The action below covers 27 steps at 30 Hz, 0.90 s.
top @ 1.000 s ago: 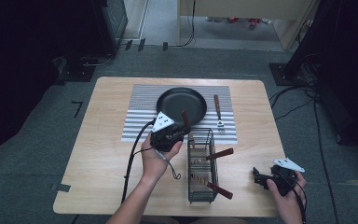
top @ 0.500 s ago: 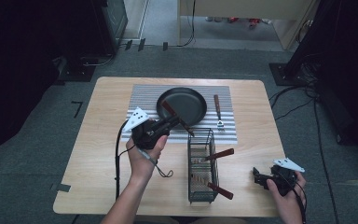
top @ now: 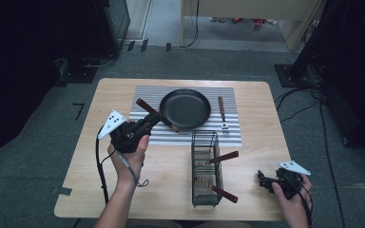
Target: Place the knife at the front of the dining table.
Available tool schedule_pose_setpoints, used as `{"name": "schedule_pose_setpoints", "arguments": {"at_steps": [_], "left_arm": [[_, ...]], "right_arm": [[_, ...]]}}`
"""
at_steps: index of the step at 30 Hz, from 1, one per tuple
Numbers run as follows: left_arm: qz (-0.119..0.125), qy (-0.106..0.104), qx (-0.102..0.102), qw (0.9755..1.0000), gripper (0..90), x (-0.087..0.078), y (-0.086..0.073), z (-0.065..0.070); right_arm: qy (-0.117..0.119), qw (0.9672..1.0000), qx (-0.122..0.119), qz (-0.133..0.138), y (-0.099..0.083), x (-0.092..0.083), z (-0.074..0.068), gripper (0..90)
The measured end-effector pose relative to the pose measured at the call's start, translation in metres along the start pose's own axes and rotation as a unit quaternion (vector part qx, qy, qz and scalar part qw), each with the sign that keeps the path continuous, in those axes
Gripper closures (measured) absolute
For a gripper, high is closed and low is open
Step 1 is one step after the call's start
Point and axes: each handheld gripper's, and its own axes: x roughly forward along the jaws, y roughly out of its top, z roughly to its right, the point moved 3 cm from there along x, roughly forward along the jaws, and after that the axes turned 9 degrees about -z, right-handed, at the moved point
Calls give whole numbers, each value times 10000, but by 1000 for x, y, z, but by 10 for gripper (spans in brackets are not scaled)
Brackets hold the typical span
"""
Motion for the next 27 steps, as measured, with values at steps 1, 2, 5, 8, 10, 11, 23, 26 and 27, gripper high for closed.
{"name": "schedule_pose_setpoints", "arguments": {"at_steps": [1, 2, 5, 8, 10, 11, 23, 26, 27], "left_arm": [[-23, 69, -22, 10000, 821, -1, -2, -4], [-55, 169, -30, 9998, 821, -2, -5, -8], [-164, 493, -24, 9986, 821, -3, -13, -23], [-310, 779, -63, 9965, 821, -3, -22, -37], [-420, 929, -106, 9947, 821, -2, -26, -47], [-472, 983, -146, 9939, 821, -1, -28, -51], [-1147, 1620, -285, 9797, 821, 16, -37, -95], [-1277, 1689, -289, 9769, 821, 21, -38, -100], [-1307, 1713, -279, 9761, 821, 23, -37, -102]], "right_arm": [[-1, 10000, 7, 1, 0, 0, 0, 0], [1, 10000, 5, -5, 0, 0, 0, 0], [0, 10000, 6, -6, 0, 0, 0, 0], [1, 10000, 5, -6, 0, 0, 0, 0], [2, 10000, 10, -8, 0, 0, 0, 0], [2, 10000, 11, -9, 0, 0, 0, 0], [5, 10000, 12, -5, 0, 0, 0, 0], [4, 10000, 11, -4, 0, 0, 0, 0], [6, 10000, 3, 0, 0, 0, 0, 0]]}}
